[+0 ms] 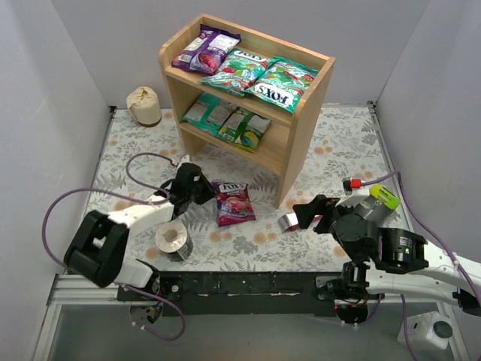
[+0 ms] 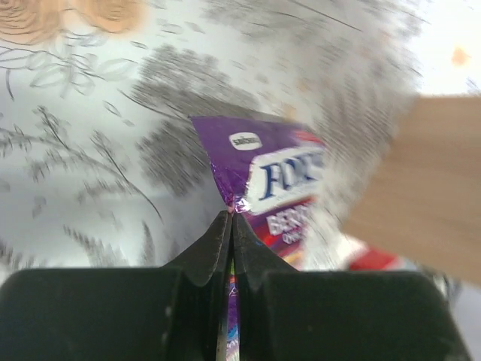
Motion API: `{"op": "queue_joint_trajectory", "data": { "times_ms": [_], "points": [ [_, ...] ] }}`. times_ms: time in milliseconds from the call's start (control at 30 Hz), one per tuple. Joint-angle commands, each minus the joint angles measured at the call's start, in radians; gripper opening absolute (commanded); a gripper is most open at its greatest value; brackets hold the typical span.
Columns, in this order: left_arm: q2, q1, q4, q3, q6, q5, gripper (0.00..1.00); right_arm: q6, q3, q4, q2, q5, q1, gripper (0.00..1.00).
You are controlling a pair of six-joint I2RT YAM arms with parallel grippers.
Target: Place and organize the candy bags onto the shelf
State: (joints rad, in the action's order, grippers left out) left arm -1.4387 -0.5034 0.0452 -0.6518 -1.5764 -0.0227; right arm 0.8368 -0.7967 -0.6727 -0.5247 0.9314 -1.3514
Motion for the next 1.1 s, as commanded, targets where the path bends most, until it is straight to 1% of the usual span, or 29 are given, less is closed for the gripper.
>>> {"op": "queue_joint_trajectory", "data": {
  "times_ms": [0,33,67,133,167,300,367,433,467,500,567,600,667,733,900,1067],
  "points": [
    [0.216,-0.006,-0.217,-0.064,0.142,0.114,0.00,-0.028,-0.021,0.079,-0.017,-0.020,-0.005,0.87],
    [0.265,-0.004,-0.264,-0.103,0.162,0.134,0.00,-0.034,-0.021,0.087,-0.020,-0.023,-0.005,0.89],
    [0.283,-0.004,-0.290,-0.126,0.182,0.147,0.00,-0.047,-0.022,0.096,-0.024,-0.028,-0.005,0.94],
    [0.325,-0.004,-0.373,-0.175,0.234,0.200,0.00,-0.094,-0.027,0.125,-0.043,-0.057,-0.005,0.97],
    [0.339,-0.006,-0.392,-0.215,0.245,0.222,0.00,-0.108,-0.030,0.136,-0.049,-0.066,-0.005,0.97],
    [0.414,-0.006,-0.435,-0.296,0.277,0.302,0.00,-0.156,-0.042,0.188,-0.084,-0.112,-0.005,0.98],
    [0.435,-0.006,-0.446,-0.334,0.288,0.363,0.00,-0.212,-0.032,0.234,-0.084,-0.138,-0.005,0.98],
    [0.439,-0.006,-0.455,-0.399,0.293,0.411,0.00,-0.261,-0.012,0.323,-0.081,-0.195,-0.005,0.98],
    [0.439,-0.006,-0.455,-0.419,0.296,0.473,0.00,-0.333,-0.003,0.362,-0.077,-0.225,-0.005,0.98],
    [0.437,-0.006,-0.455,-0.461,0.293,0.501,0.00,-0.369,0.005,0.443,-0.072,-0.300,-0.005,0.98],
    [0.429,-0.006,-0.447,-0.503,0.277,0.556,0.00,-0.442,0.022,0.520,-0.072,-0.388,-0.005,0.98],
    [0.422,-0.006,-0.443,-0.523,0.271,0.608,0.00,-0.500,0.024,0.582,-0.078,-0.469,-0.005,0.98],
    [0.414,-0.007,-0.433,-0.581,0.265,0.654,0.00,-0.541,0.019,0.625,-0.092,-0.520,-0.005,0.98],
    [0.409,-0.007,-0.424,-0.632,0.245,0.696,0.00,-0.573,0.010,0.657,-0.118,-0.533,-0.005,0.98],
    [0.408,-0.007,-0.384,-0.692,0.188,0.767,0.00,-0.623,0.016,0.749,-0.164,-0.522,-0.005,0.98],
    [0.414,-0.007,-0.351,-0.733,0.139,0.831,0.00,-0.682,0.028,0.838,-0.163,-0.526,-0.005,0.98]
  ]
}}
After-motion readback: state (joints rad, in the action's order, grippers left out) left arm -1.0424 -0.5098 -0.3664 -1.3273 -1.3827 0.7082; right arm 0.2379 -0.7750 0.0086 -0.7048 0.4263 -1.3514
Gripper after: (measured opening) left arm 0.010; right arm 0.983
